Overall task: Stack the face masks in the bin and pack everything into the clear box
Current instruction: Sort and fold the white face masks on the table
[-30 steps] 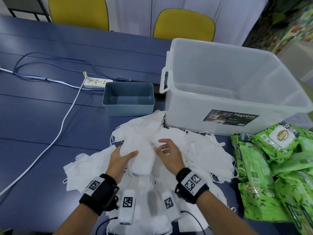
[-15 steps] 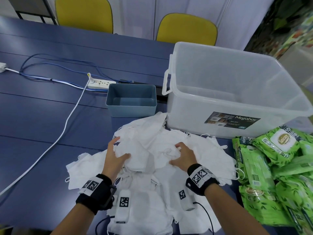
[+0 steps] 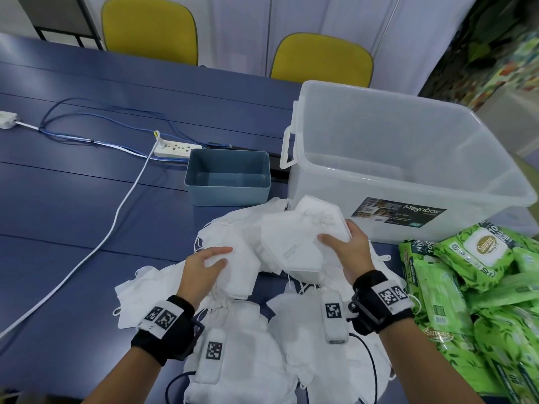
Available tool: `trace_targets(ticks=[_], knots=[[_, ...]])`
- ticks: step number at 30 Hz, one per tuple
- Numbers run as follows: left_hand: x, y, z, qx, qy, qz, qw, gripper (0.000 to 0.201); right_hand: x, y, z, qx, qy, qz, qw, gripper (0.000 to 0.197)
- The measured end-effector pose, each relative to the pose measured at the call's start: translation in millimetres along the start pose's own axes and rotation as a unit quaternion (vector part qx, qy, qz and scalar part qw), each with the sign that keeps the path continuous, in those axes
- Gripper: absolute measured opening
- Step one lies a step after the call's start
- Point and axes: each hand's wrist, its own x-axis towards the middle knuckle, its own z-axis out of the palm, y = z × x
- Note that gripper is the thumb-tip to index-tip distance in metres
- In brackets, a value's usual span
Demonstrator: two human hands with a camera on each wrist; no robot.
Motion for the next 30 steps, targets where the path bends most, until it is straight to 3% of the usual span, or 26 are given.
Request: trace_targets(ticks=[5,9,13,15,17,19,21,23,25,27,30], knots=[[-1,30,18,-0.031,-0.04,0.037,0.998,0.018,-14,-15,8,0.065,0.004,-0.019,0.998,0.032],[1,48,25,-0.037,-0.067,0.026,0.997,0.045,-29,-22,11,0.036,0.02,-0.116,0.992,0.027],[7,51,25,-0.055,-0.098,-0.031,0.993,0.068,-42,-24,8,-0.001,-0.092,-0.233,0.968,0.046],[8,50,22,-0.124,-0.111,-0.063,0.984,0.076,-43,-21,5,-0.055,-0.146,-0.276,0.949,0.038],[8,49,23,-0.149,-0.113,-0.052,0.981,0.066,-42,-17,4,-0.088,-0.168,-0.251,0.949,0.017],[5,55,24,-0.144,-0.09,-0.021,0.985,0.038,-41,-12,4,-0.075,-0.168,-0.224,0.957,0.007],[2,59,25,-0.127,-0.068,0.014,0.99,0.035,-39,-8,2,-0.077,-0.145,-0.218,0.962,0.017],[6,57,22,-0.128,-0.043,0.027,0.99,0.024,-35,-3,-5,-0.073,-0.105,-0.216,0.968,0.046],[9,54,18,-0.136,-0.028,0.036,0.99,0.024,-32,1,-11,-0.073,-0.063,-0.221,0.97,0.064],[11,53,14,-0.127,-0.02,0.04,0.991,0.023,-29,3,-16,-0.058,-0.011,-0.189,0.98,0.058],[11,54,12,-0.08,-0.044,0.07,0.993,0.022,-26,-1,-17,-0.049,0.091,-0.103,0.989,0.018]])
